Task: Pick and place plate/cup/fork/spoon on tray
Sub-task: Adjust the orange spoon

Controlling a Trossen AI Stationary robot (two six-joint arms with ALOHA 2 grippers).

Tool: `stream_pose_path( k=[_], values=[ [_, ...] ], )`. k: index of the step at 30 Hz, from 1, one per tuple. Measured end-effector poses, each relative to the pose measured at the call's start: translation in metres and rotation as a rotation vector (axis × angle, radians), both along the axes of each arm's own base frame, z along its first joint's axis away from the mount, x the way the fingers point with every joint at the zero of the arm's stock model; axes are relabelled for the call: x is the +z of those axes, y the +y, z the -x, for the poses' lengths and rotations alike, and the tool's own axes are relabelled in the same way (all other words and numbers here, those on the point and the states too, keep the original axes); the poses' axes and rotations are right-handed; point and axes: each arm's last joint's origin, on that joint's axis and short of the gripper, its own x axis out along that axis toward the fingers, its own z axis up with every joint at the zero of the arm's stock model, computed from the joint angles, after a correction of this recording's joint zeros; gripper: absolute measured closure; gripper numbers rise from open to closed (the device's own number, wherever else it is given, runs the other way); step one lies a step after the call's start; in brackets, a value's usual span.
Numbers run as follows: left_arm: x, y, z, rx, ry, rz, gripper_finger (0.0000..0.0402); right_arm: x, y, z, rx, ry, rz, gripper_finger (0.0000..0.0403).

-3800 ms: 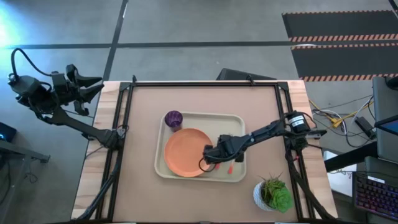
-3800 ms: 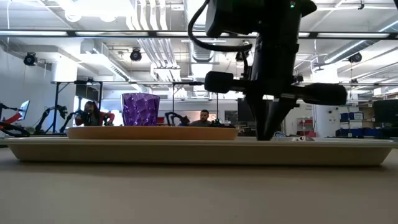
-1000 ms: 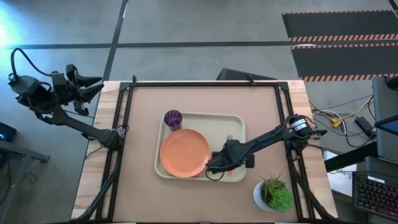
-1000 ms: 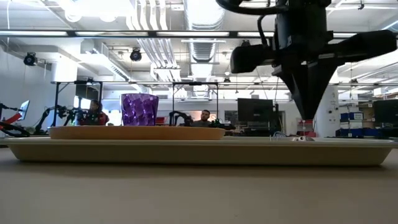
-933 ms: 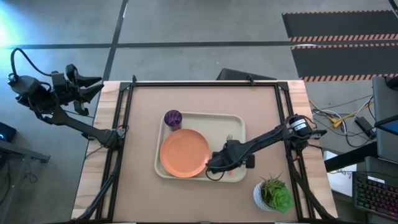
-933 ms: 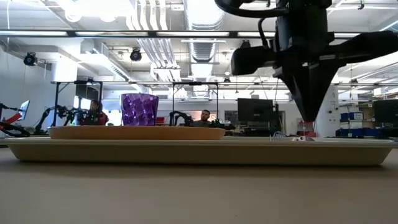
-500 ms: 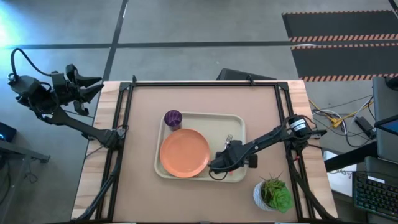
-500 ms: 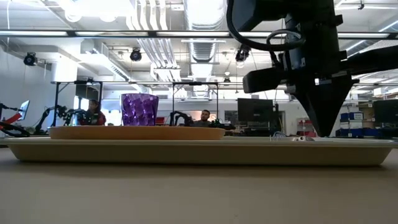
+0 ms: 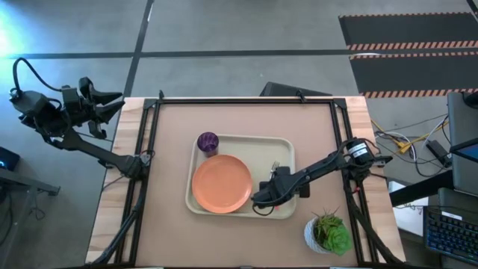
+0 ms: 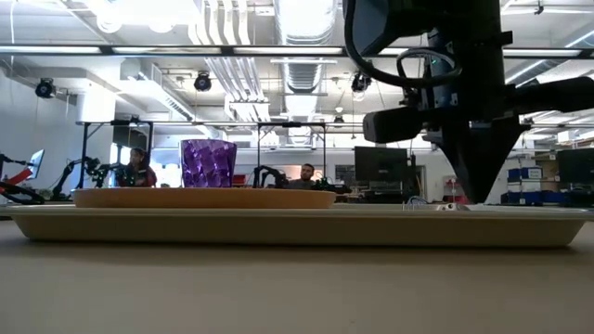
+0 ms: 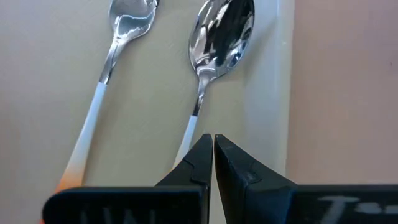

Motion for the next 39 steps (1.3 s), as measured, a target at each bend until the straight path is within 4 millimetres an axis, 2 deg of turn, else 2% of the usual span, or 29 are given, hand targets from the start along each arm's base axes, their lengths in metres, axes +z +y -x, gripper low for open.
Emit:
stream_pose_path(
  k=[11, 22, 30, 39],
  values=[
    [0.000, 0.000, 0.000, 0.000, -0.005, 0.006, 0.0282, -0.012, -0.002, 0.010, -0.114, 0.038, 0.006, 0.0394],
    [0.000, 0.000, 0.000, 0.000, -0.006, 0.005, 0.0282, -0.023, 0.000, 0.004, -0.157, -0.058, 0.002, 0.0394],
    [0.000, 0.000, 0.000, 0.001, -0.001, 0.002, 0.0282, -0.033, 0.001, 0.000, -0.162, -0.066, 0.016, 0.0394],
    [0.000, 0.000, 0.000, 0.003, 0.000, 0.001, 0.0282, -0.036, 0.001, -0.002, -0.156, -0.072, 0.041, 0.0394]
  ],
)
